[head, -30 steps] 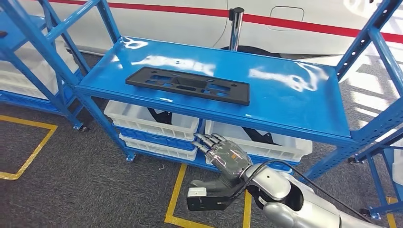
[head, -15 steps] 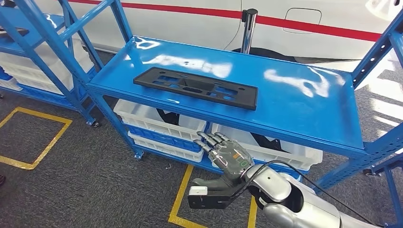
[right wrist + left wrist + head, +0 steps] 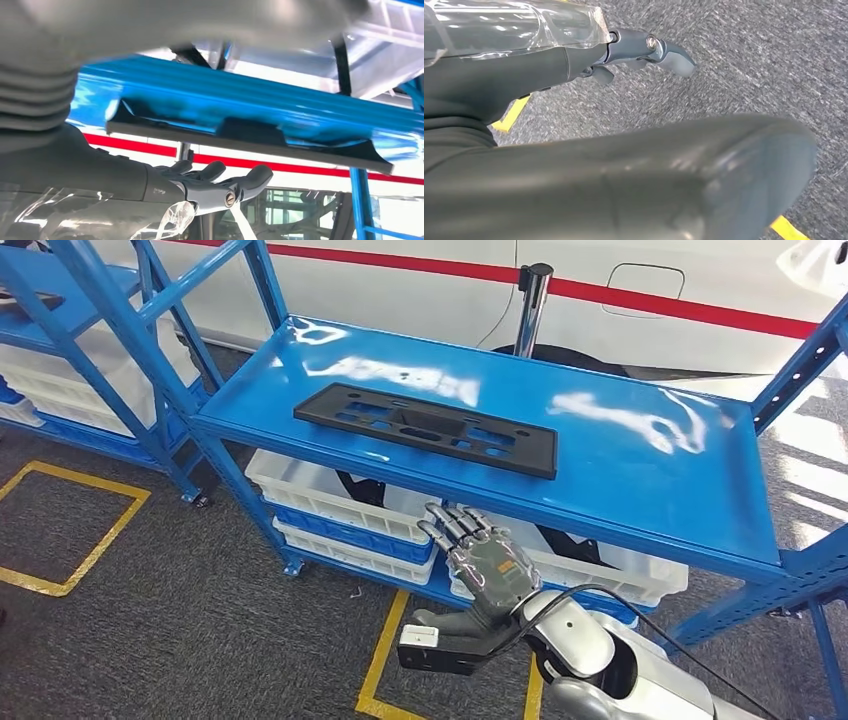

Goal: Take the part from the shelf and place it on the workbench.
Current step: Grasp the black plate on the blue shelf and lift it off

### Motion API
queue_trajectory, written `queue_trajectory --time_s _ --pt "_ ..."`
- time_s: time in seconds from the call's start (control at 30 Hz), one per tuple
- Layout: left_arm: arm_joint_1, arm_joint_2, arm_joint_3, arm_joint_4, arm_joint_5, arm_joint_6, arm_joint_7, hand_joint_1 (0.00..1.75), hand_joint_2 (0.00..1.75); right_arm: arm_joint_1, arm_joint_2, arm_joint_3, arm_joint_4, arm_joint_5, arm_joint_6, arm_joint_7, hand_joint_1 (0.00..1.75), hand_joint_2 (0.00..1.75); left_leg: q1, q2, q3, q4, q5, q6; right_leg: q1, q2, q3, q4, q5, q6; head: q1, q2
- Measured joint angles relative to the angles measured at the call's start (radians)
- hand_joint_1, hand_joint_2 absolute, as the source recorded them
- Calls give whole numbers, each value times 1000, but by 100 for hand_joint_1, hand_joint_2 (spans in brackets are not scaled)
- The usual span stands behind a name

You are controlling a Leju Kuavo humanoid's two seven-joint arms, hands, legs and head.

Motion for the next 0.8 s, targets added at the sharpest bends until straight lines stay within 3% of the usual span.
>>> queue_trajectory --time_s 0.03,0.1,0.13,0.17,0.2,0.27,0.33,0.37,0.47,0.53,0.6,0.67,0.7,0.73,0.8 --pt "-1 0 -1 0 0 -1 0 0 0 1 0 -4 0 0 -1 0 0 175 2 0 5 -4 1 6 0 1 -19 43 -24 3 1 0" --pt "-1 0 -4 0 -2 -3 0 0 0 7 0 -10 1 1 -3 0 0 175 2 -2 9 -6 -3 15 -1 3 -88 182 -85 8 2 0" --pt "-1 0 -4 0 -3 -5 -1 0 0 12 0 -12 2 2 -4 0 0 175 1 -4 12 -5 -6 18 -1 4 -121 243 -102 10 2 0" --pt "0 0 -5 0 -3 -7 -1 0 0 17 0 -13 3 3 -4 0 0 175 1 -7 15 -5 -9 19 -1 4 -141 273 -102 12 2 0" --pt "1 0 -5 0 -3 -8 -2 0 0 21 0 -15 4 5 -5 0 0 175 1 -10 20 -5 -12 18 -1 4 -141 261 -80 13 2 0" --pt "2 0 -6 0 -2 -10 -2 0 0 23 -1 -20 5 8 -5 -1 0 175 3 -16 33 -4 -22 13 -2 4 -87 131 0 13 2 0" --pt "1 0 -7 0 0 -9 -3 0 0 23 -1 -28 6 10 -7 -3 0 175 -1 -18 42 0 -34 3 -2 6 -31 8 45 6 2 0" --pt "0 0 -8 0 1 -9 -3 0 0 23 -1 -31 6 11 -9 -3 0 175 -2 -19 43 0 -38 -1 -1 7 -19 -18 48 1 2 0" --pt "0 0 -12 0 3 -8 -2 0 0 24 0 -37 7 13 -11 -3 0 175 -1 -17 42 5 -47 -14 1 8 -14 -24 40 -17 1 0" --pt "0 0 -13 0 3 -7 -2 0 0 23 0 -43 8 14 -11 -2 0 175 3 -13 16 61 -74 -26 -3 6 -6 -27 35 -29 -1 0" --pt "0 0 -14 0 3 -6 -3 0 0 23 0 -48 9 15 -12 0 0 175 9 -10 -56 193 -118 -38 -4 4 4 -27 27 -37 -3 0" --pt "2 0 -17 0 6 -6 -3 0 0 24 0 -50 12 17 -12 2 0 175 14 -9 -133 306 -138 -45 -4 5 14 -27 17 -38 -3 0" --pt "3 0 -19 0 8 -6 -3 0 0 25 0 -52 14 18 -12 4 0 175 15 -8 -150 313 -122 -45 -4 6 22 -27 10 -36 -4 0" --pt "3 0 -21 0 10 -5 -3 0 0 27 0 -54 15 20 -13 6 0 175 16 -7 -146 278 -88 -43 -4 6 33 -27 2 -33 -4 0" --pt "3 0 -23 0 13 -4 -2 0 0 28 0 -60 16 23 -16 10 0 175 12 -3 -97 139 -2 -33 -3 6 57 -28 -15 -26 -4 0"
